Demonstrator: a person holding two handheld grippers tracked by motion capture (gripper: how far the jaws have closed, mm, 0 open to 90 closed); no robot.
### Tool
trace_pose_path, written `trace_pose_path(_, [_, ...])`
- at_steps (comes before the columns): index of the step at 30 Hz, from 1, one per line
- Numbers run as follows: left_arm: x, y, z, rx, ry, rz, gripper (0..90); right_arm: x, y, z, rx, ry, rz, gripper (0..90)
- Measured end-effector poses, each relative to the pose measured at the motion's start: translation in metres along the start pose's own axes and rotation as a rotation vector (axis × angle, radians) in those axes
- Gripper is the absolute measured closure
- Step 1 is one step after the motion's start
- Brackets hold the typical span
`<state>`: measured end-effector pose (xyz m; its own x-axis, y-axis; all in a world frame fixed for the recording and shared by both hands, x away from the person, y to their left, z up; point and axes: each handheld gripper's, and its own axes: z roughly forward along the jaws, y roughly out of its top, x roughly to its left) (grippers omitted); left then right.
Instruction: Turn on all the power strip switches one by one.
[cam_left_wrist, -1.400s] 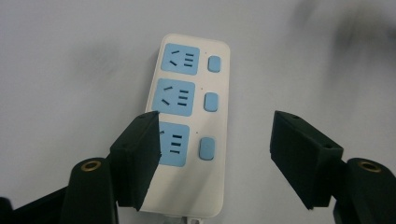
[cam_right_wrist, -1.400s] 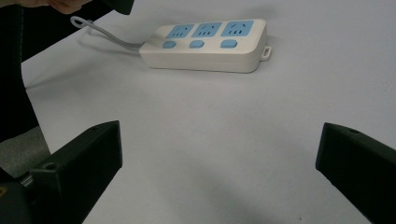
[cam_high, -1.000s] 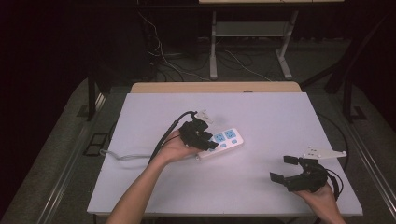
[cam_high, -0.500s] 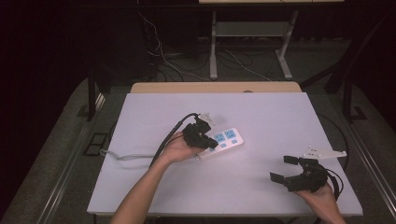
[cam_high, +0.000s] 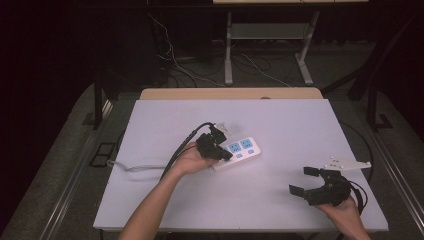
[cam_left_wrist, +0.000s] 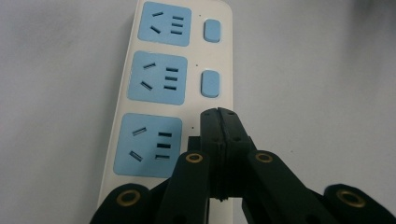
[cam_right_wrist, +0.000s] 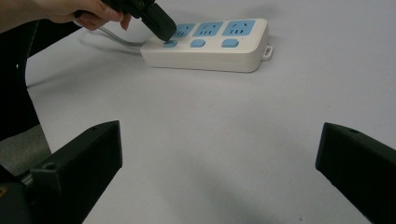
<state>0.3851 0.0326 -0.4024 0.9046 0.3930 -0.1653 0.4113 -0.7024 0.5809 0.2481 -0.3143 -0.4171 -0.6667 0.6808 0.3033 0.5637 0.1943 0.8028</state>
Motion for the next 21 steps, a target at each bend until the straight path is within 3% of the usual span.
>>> trace_pose_path(21, [0.0019,-0.0019,0.0041,0.02,0.003,0.03,90.0,-0.0005,0.0002,-0.0014,-0.009,0.004,0.005,0.4])
